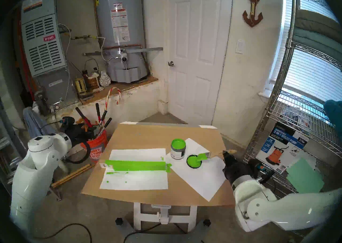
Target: Pick up brush, dip the brush into paint, and paint the wood
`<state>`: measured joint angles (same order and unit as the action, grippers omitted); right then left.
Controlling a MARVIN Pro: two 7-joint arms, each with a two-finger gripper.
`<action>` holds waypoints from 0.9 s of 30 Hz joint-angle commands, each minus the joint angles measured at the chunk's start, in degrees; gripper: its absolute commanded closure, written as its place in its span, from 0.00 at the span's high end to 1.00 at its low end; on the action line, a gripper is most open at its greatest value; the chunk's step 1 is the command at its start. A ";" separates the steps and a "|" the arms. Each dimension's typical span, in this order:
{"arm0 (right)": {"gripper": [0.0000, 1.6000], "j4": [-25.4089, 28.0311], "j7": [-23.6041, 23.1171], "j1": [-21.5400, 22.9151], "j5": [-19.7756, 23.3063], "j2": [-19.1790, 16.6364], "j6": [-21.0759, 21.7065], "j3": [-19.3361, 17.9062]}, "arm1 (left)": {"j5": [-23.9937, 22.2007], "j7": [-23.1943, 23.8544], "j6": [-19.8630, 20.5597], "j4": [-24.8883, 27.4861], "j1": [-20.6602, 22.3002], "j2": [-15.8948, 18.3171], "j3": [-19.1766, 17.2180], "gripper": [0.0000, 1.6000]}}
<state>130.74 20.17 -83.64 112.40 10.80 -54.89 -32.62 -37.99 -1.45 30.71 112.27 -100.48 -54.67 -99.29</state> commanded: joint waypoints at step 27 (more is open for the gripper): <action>0.00 -8.15 -30.52 -16.77 12.29 10.88 -0.11 -12.12 | 0.07 -0.18 -0.51 1.13 0.30 0.04 -0.72 1.00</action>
<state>122.90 -3.93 -96.09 124.76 18.49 -54.90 -41.53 -37.98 -1.48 30.71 112.34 -100.51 -54.67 -99.33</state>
